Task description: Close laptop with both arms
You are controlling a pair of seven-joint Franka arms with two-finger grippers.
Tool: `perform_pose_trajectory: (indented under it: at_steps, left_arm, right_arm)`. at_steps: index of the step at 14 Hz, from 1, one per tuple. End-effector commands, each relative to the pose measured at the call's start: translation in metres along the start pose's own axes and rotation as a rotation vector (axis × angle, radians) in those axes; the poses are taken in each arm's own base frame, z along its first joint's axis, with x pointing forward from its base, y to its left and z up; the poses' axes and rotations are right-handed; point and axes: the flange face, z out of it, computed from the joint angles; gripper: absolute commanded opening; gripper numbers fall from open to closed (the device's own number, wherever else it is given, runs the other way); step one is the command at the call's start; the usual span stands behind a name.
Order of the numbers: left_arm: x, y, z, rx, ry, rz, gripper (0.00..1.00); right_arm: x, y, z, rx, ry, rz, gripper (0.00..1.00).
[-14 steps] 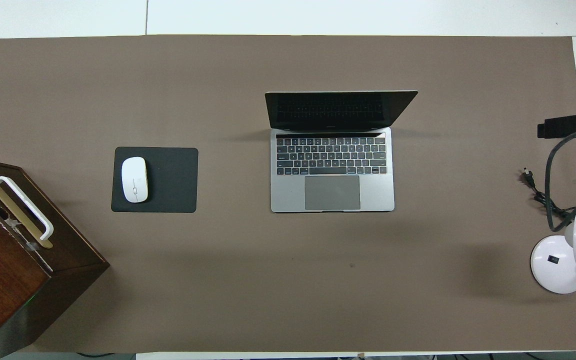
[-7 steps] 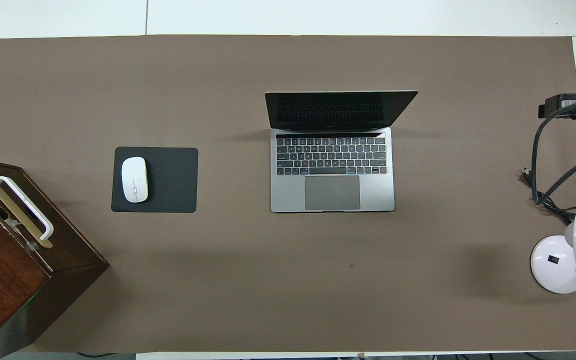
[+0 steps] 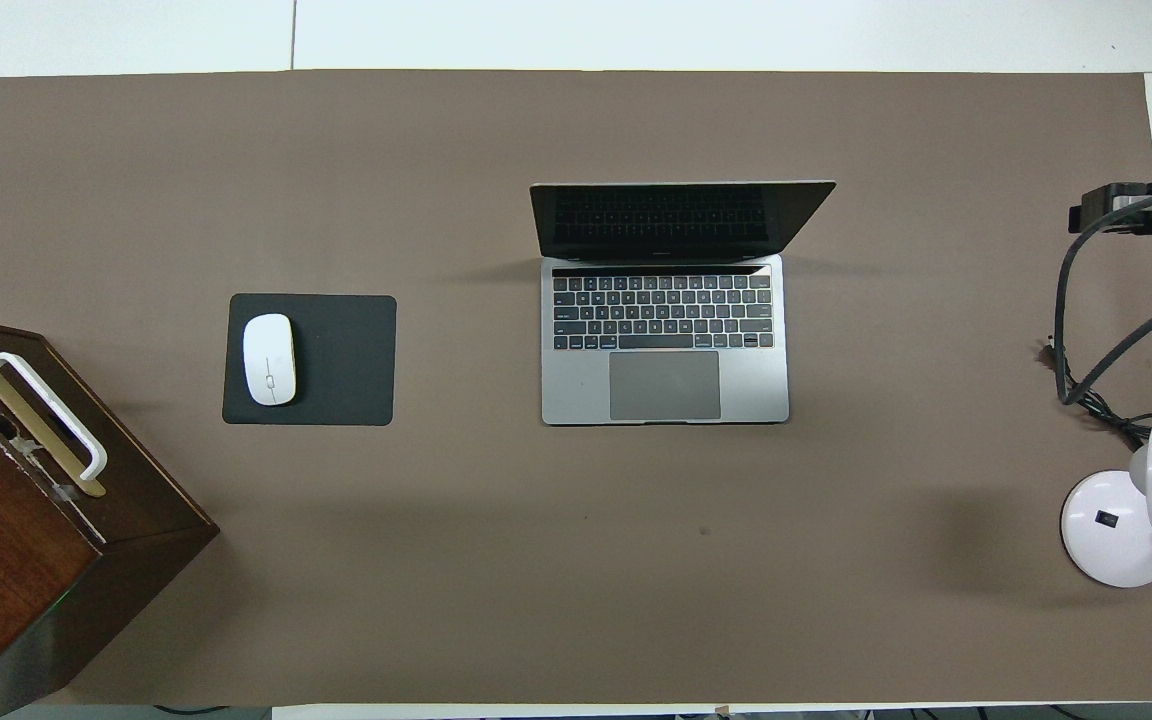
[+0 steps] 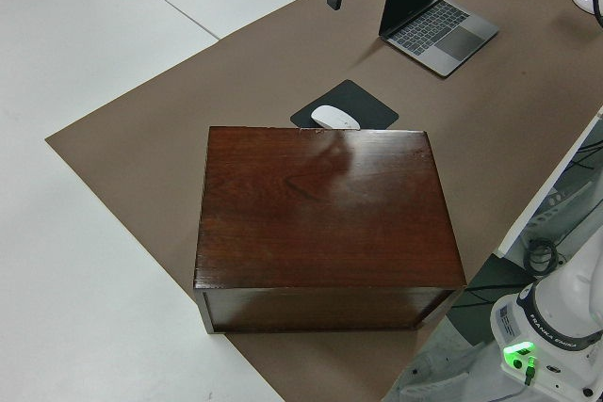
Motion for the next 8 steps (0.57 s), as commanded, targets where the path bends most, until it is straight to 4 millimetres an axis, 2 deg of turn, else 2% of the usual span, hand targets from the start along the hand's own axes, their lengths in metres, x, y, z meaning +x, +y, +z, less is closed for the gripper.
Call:
perform_pose_trajectory:
  at_steps: [1, 2, 7, 8]
  left_arm:
    - [-0.0040, -0.0017, -0.0008, 0.008, -0.021, -0.002, 1.00]
    - [-0.0046, -0.0015, -0.0015, 0.008, -0.021, -0.003, 1.00]
    - [-0.0075, -0.0021, 0.0017, 0.006, -0.028, -0.004, 1.00]
    - [-0.0091, -0.0016, 0.0026, 0.006, -0.028, -0.004, 1.00]
  right_arm:
    - [0.0037, -0.0020, 0.0013, -0.008, 0.003, 0.027, 0.53]
    - [0.0048, -0.0019, 0.0010, -0.010, 0.009, 0.026, 0.58]
    - [0.0033, -0.0018, 0.0068, -0.010, -0.016, 0.025, 0.95]
    - [0.0028, -0.0018, 0.0061, -0.010, -0.017, 0.025, 1.00]
